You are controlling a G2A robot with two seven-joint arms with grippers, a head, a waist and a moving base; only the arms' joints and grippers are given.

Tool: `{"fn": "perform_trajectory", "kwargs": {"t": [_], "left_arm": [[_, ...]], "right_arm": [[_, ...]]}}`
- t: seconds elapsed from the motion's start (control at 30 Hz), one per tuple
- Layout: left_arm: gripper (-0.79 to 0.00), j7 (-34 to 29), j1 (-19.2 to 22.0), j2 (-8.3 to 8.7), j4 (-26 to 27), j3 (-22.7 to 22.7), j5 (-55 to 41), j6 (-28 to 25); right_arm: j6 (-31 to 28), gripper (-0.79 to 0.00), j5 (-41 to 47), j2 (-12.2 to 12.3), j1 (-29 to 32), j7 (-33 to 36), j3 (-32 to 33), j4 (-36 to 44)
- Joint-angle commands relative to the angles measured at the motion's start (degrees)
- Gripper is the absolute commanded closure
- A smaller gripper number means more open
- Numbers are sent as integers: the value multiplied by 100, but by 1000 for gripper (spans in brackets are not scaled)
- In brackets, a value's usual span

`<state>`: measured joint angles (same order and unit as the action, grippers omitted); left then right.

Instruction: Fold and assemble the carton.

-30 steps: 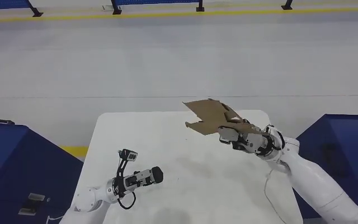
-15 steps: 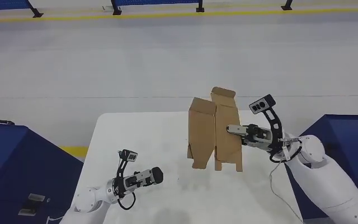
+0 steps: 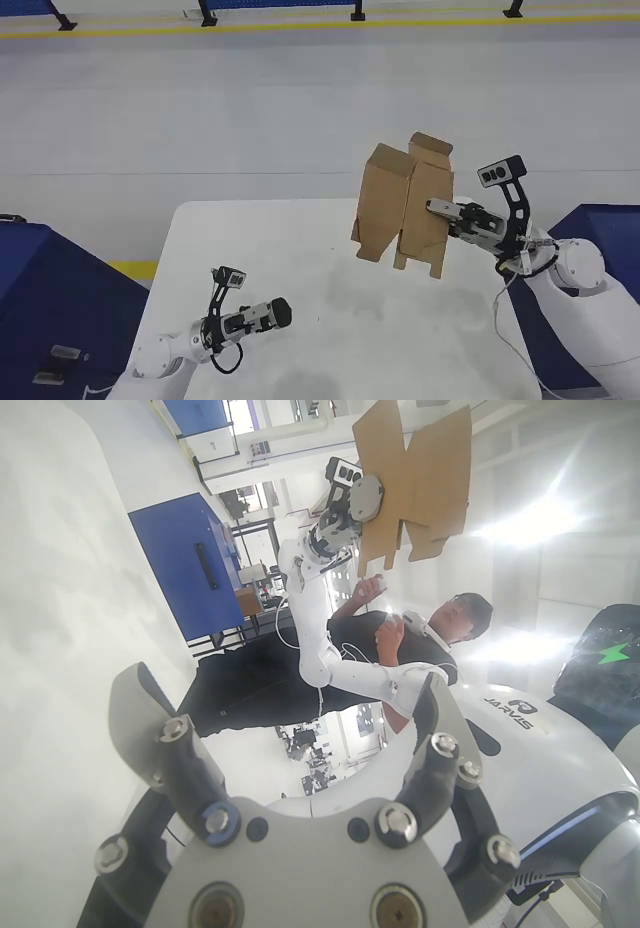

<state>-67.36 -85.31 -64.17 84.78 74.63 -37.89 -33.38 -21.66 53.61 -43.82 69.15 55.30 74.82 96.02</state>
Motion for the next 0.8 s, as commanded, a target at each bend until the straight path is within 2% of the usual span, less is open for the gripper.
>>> {"fn": "perform_trajectory", "kwargs": {"t": [0.0,0.1,0.23,0.3,0.37,0.4,0.53,0.63,0.77], "left_arm": [[-785,0,0,0,0,0,0,0],[-785,107,-45,24,134,142,-337,427],[-785,-18,-73,119,541,594,-347,856],[-785,-170,-101,145,792,636,-406,1196],[-785,-195,-38,167,942,584,-60,1499],[-785,82,27,178,963,614,402,1492],[-785,82,27,178,963,614,402,1492],[-785,240,-30,204,776,697,578,1729],[-785,154,-5,222,770,608,759,1954]], "right_arm": [[114,0,-234,5,13,-29,-30,-39],[563,0,-1662,25,-72,-46,-224,11],[959,0,-2283,5,8,32,-481,-75],[1095,0,-2427,-31,89,-89,-667,-80],[1105,0,-2525,-70,96,-194,-817,-31],[1105,0,-2525,-70,96,-194,-817,-31],[1105,0,-2525,-70,96,-194,-817,-31],[1089,0,-2825,-72,123,-276,-816,62],[1175,0,-2408,-76,213,178,-781,301]]}}
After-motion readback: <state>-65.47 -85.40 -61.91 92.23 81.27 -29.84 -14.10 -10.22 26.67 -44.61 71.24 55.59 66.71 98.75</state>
